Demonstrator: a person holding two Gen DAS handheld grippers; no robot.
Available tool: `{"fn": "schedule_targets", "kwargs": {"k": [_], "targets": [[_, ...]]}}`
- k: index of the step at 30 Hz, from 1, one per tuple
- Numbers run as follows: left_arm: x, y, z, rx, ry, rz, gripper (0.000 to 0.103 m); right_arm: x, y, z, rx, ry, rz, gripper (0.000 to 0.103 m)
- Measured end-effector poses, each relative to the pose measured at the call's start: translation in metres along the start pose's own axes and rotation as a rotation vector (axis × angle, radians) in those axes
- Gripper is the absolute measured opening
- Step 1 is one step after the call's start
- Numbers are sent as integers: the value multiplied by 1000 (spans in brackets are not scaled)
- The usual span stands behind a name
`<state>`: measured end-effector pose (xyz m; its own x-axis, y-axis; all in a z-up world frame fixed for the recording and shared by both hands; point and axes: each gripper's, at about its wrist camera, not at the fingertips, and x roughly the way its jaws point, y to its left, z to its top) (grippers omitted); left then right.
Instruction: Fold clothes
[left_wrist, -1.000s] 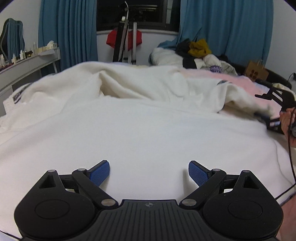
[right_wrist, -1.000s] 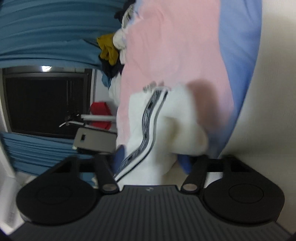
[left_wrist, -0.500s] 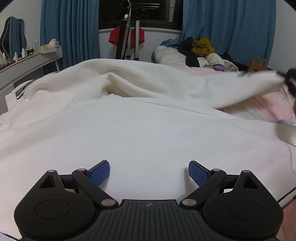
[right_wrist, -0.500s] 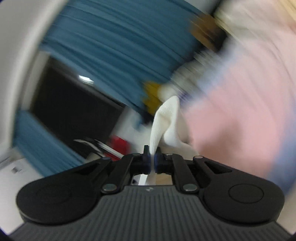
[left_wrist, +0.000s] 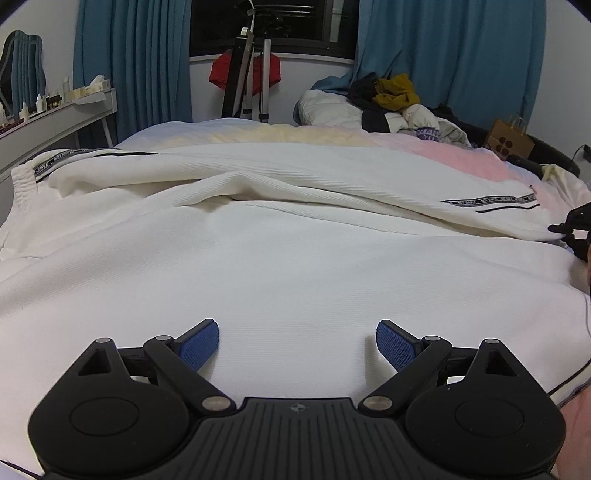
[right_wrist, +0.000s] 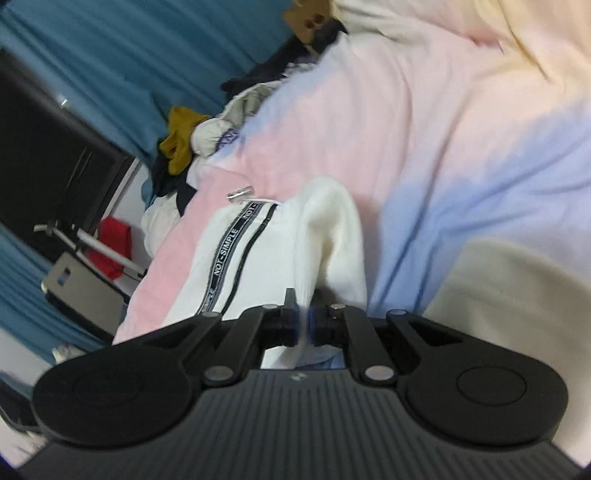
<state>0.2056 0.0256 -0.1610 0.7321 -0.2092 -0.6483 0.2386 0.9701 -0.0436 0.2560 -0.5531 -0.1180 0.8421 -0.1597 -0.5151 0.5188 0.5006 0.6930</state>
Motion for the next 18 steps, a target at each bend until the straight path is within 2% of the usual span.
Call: {"fn": "schedule_targets", "kwargs": {"k": [2, 7, 12, 15, 18], "targets": [[0, -2, 0, -2, 0, -2, 94, -1, 1, -3, -5, 4, -8, 10], [-7, -3, 2, -6, -13, -3, 94, -38, 4, -9, -44, 11, -36, 12], [-25, 0, 3, -24, -36, -4, 94, -78, 39, -35, -212, 27, -72, 12], [-36, 2, 3, -34, -50, -5, 94, -111, 60, -54, -316, 29, -59, 12], [-48, 4, 3, -47, -64, -3, 94, -139, 76, -66, -363, 33, -27, 12]]}}
